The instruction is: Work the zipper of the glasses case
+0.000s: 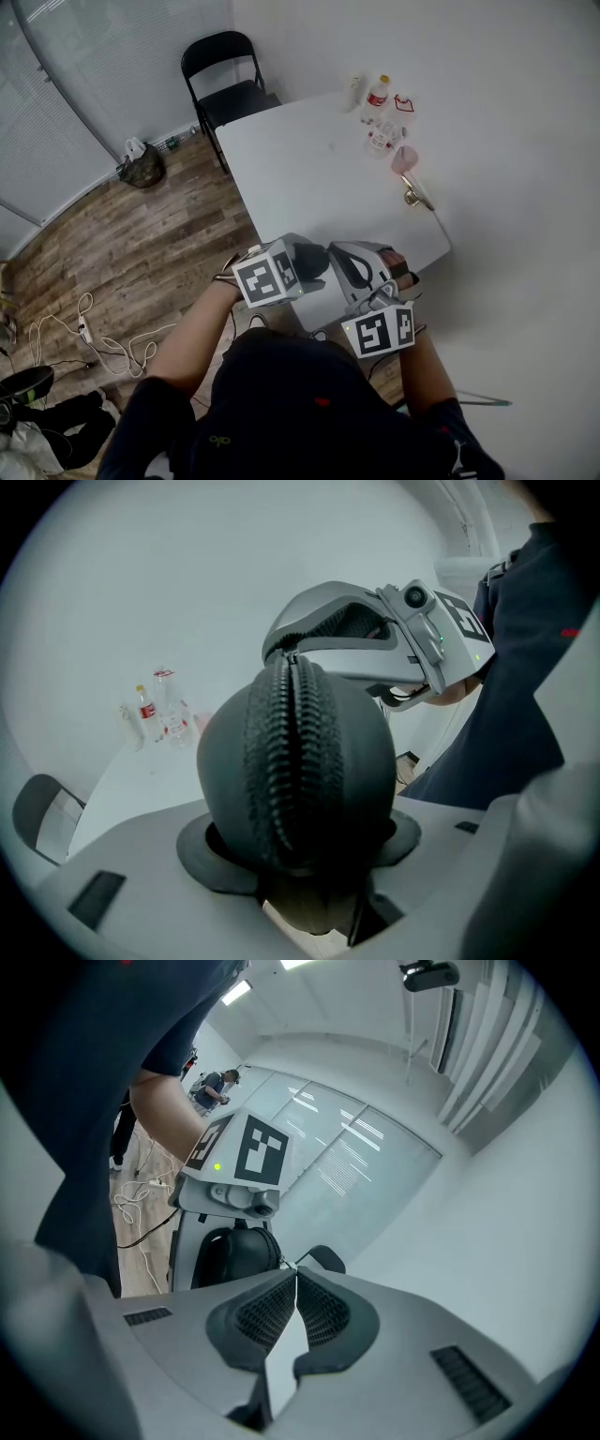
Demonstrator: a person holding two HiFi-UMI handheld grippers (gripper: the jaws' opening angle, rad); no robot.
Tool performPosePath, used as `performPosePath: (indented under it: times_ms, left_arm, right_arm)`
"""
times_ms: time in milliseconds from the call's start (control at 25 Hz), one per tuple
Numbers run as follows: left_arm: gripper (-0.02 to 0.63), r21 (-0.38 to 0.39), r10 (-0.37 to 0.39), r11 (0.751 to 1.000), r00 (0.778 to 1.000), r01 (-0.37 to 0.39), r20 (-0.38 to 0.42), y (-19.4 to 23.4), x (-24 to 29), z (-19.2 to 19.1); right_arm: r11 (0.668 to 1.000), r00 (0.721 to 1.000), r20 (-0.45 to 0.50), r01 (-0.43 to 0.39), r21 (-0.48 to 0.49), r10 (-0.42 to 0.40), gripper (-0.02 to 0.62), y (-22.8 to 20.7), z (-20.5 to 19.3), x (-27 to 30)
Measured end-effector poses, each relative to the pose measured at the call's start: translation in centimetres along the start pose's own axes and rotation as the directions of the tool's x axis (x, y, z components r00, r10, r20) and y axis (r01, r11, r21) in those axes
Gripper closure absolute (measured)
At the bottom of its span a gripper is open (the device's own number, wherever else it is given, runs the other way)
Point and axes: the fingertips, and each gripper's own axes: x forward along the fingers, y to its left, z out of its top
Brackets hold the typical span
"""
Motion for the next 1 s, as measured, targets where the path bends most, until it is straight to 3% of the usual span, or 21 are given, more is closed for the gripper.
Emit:
performPosePath:
  times_ms: [80,200,320,400,480,520,600,640,680,840,920,1000]
  left_arm:
    - [0.333,0.023,0.026,0.999,0.999,-0.027,0.023,0.2,-0.1,0.1]
    - [0.333,0.09,0.153,0.983,0.985,-0.16,0.082,1.8,-0.8,1.1]
    - [0.333,0.151,0.304,0.932,0.937,-0.33,0.172,3.8,-2.5,2.8]
    - [0.333,0.199,0.399,0.873,0.887,-0.444,0.231,4.8,-4.6,4.0]
    - [0.333,0.265,0.476,0.796,0.834,-0.544,0.281,5.6,-6.7,5.2]
    - [0.333,0.296,0.505,0.756,0.808,-0.583,0.303,5.8,-7.5,5.8]
    - [0.333,0.344,0.543,0.689,0.769,-0.638,0.338,5.9,-8.6,6.9]
    - [0.333,0.358,0.552,0.669,0.758,-0.651,0.348,5.9,-8.9,7.3]
    - [0.333,0.366,0.554,0.659,0.753,-0.657,0.355,5.9,-9.0,7.6]
    - [0.333,0.38,0.554,0.643,0.747,-0.665,0.367,5.8,-8.8,8.3]
    - [0.333,0.382,0.56,0.636,0.741,-0.671,0.37,5.9,-8.7,8.3]
    - [0.333,0.39,0.569,0.624,0.736,-0.677,0.368,6.0,-8.6,8.2]
  right_arm:
    - [1.0,1.0,0.009,-0.006,0.016,0.006,0.577,0.1,0.2,-0.1]
    - [0.995,0.999,0.035,-0.009,0.097,0.006,0.575,-0.7,0.5,-0.3]
    - [0.976,0.995,0.097,0.003,0.218,-0.024,0.575,-2.0,1.0,-1.0]
    - [0.936,0.985,0.169,-0.019,0.353,-0.044,0.575,-2.6,1.8,-1.6]
    - [0.824,0.967,0.25,-0.102,0.558,-0.049,0.575,-3.0,2.4,-2.3]
    - [0.743,0.951,0.305,-0.175,0.646,-0.041,0.575,-3.1,2.6,-2.7]
    - [0.541,0.9,0.434,-0.342,0.768,-0.048,0.575,-3.7,3.3,-3.6]
    - [0.449,0.872,0.485,-0.409,0.795,-0.063,0.574,-4.0,3.7,-3.8]
    - [0.382,0.851,0.519,-0.457,0.803,-0.073,0.572,-4.1,4.1,-3.9]
    - [0.214,0.8,0.598,-0.575,0.79,-0.056,0.485,-3.4,5.0,-3.6]
    - [0.118,0.773,0.628,-0.618,0.777,-0.084,0.477,-3.5,5.1,-3.7]
    - [0.05,0.76,0.64,-0.639,0.767,-0.111,0.477,-3.7,4.9,-3.6]
